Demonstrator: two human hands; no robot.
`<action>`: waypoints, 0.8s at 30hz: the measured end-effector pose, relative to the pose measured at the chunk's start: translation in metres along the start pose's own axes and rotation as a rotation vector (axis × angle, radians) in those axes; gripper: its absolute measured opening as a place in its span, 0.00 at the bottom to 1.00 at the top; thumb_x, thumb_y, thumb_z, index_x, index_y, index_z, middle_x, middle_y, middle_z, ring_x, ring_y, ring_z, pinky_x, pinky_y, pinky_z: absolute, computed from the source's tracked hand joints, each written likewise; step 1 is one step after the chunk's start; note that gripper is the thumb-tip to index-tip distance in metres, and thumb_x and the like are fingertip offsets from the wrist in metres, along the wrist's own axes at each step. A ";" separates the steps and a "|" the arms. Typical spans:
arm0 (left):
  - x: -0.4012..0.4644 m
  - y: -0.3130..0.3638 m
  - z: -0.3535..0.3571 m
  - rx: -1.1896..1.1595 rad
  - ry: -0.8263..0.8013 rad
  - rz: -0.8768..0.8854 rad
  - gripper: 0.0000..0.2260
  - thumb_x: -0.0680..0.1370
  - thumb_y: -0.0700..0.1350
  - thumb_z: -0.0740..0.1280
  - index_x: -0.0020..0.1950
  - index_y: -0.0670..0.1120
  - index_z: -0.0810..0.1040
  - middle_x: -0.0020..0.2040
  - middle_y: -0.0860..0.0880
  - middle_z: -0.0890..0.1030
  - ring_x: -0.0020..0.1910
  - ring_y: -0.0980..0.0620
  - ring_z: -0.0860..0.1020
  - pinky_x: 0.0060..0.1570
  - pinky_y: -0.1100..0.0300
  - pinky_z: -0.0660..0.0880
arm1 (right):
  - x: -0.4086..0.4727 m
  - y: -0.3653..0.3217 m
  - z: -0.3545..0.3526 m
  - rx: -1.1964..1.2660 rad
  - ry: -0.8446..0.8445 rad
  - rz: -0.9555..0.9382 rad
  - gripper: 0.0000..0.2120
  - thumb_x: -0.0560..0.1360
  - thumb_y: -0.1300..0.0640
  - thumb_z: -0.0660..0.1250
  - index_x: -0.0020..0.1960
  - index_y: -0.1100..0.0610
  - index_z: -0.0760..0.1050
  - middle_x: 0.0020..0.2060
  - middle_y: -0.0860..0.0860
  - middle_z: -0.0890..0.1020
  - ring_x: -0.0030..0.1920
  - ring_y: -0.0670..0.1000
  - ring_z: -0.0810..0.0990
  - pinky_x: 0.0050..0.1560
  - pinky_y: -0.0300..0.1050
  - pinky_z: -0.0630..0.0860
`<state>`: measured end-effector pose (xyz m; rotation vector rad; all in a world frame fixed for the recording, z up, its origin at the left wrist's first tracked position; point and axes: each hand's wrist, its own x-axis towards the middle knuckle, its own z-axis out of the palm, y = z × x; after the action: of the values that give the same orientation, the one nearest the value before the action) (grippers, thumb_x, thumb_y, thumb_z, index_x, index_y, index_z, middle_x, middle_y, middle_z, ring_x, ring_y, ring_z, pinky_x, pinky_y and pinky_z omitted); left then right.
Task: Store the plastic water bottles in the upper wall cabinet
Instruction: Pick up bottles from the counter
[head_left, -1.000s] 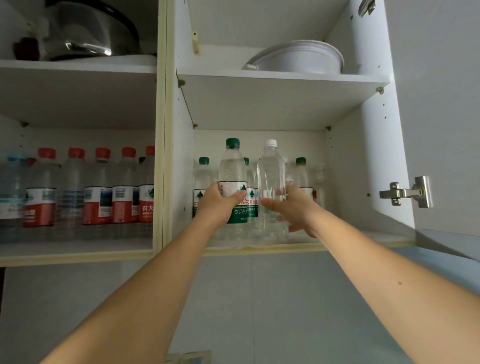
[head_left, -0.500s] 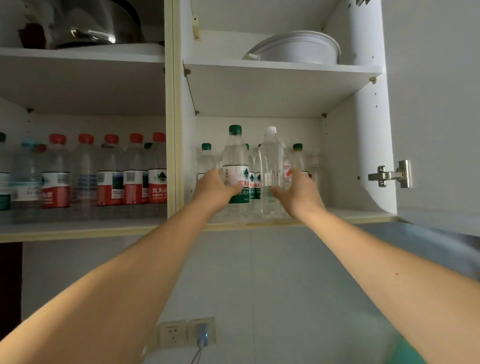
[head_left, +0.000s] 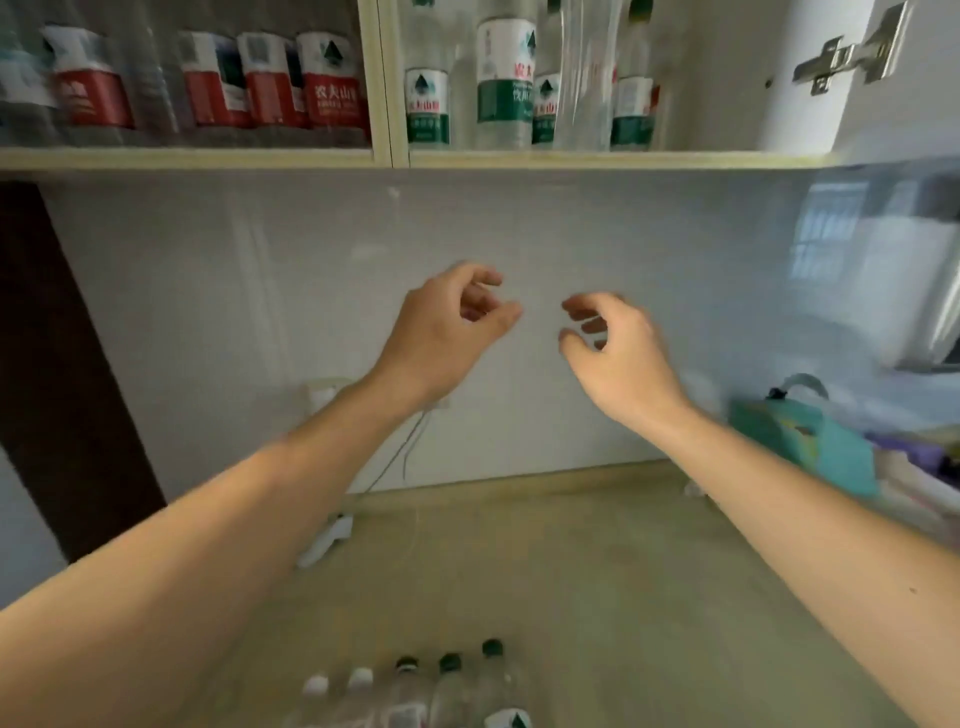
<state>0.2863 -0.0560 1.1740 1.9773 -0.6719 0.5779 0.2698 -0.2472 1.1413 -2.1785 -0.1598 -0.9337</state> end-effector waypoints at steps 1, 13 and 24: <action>-0.016 -0.015 0.007 0.000 -0.022 -0.042 0.07 0.79 0.49 0.72 0.56 0.50 0.81 0.42 0.54 0.82 0.41 0.56 0.81 0.44 0.63 0.77 | -0.016 0.010 0.010 -0.003 -0.038 0.040 0.11 0.77 0.59 0.69 0.60 0.56 0.81 0.52 0.50 0.82 0.50 0.49 0.79 0.51 0.40 0.72; -0.200 -0.173 0.077 0.139 -0.330 -0.626 0.10 0.81 0.54 0.68 0.54 0.51 0.85 0.46 0.55 0.83 0.44 0.58 0.79 0.43 0.63 0.71 | -0.205 0.133 0.135 0.001 -0.720 0.538 0.07 0.79 0.55 0.70 0.56 0.54 0.82 0.47 0.49 0.83 0.47 0.47 0.82 0.43 0.37 0.74; -0.286 -0.243 0.122 0.517 -0.703 -0.715 0.29 0.78 0.60 0.68 0.77 0.51 0.67 0.72 0.45 0.74 0.74 0.43 0.66 0.75 0.45 0.58 | -0.260 0.178 0.177 -0.013 -0.957 0.757 0.30 0.78 0.50 0.70 0.76 0.58 0.66 0.65 0.56 0.78 0.59 0.54 0.79 0.54 0.45 0.77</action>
<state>0.2508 -0.0010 0.7850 2.7235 -0.1589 -0.4531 0.2499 -0.2097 0.7826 -2.2371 0.2163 0.5457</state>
